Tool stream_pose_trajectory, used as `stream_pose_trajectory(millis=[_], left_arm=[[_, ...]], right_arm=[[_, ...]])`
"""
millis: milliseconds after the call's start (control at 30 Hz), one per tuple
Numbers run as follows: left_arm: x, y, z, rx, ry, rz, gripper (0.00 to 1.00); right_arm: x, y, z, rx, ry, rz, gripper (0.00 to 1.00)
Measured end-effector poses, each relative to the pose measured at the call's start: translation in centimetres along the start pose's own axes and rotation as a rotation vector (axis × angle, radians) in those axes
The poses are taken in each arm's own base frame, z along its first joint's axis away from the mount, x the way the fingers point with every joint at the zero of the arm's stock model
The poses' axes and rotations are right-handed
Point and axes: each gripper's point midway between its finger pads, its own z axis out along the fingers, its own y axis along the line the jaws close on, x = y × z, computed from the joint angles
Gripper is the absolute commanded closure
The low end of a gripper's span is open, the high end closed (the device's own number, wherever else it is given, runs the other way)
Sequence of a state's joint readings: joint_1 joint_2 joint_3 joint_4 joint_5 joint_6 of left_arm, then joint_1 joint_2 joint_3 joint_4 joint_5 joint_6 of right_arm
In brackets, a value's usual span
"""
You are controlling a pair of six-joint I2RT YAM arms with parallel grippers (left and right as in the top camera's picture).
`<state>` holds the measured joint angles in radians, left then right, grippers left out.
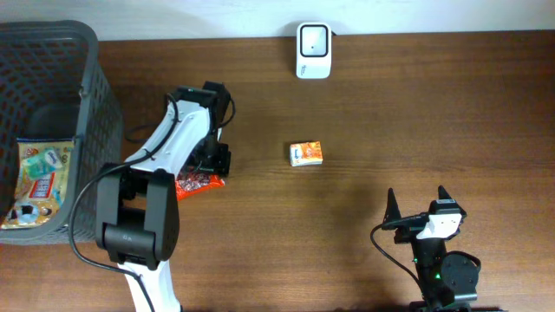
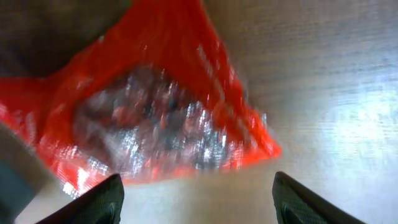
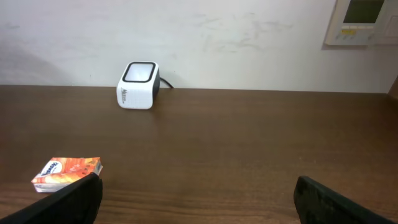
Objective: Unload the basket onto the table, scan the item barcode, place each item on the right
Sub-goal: 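Push the red snack bag right beside the orange tissue pack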
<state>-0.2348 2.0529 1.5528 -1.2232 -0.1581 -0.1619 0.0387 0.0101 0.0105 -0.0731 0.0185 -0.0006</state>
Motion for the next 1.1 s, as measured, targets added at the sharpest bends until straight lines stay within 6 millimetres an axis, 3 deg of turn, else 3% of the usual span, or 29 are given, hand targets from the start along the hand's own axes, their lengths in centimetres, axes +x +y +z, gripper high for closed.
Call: stream_pose_trajectory(millis=[133,267,467,600,800,933,1100], left_arm=[[-1.2,-0.3,1.4,0.004,-0.06,-0.01,0.26],[-1.2,-0.6,2.5,0.006,-0.072,-0.009,0.26],[-3.0,-2.1,2.1,0.115,-0.169,-0.03,0.31],[-5.0,-5.3,0.7,0.273,-0.261,0.01,0.31],[-6.2,-12.5,-1.9,0.473,-0.372,0.16,0.25],[-5.6,-19.1,-3.7,0.578,-0.445,0.31,0.24],[-4.0,-21.7,-4.1,0.571,-0.426,0.382,0.22]], right_arm=[[0.0,0.0,0.0,0.0,0.0,0.0,0.02],[0.0,0.0,0.0,0.0,0.0,0.0,0.02],[0.0,0.0,0.0,0.0,0.0,0.001,0.02],[0.0,0.0,0.0,0.0,0.0,0.001,0.02],[0.0,0.0,0.0,0.0,0.0,0.0,0.02],[0.0,0.0,0.0,0.0,0.0,0.0,0.01],[0.0,0.0,0.0,0.0,0.0,0.0,0.02]])
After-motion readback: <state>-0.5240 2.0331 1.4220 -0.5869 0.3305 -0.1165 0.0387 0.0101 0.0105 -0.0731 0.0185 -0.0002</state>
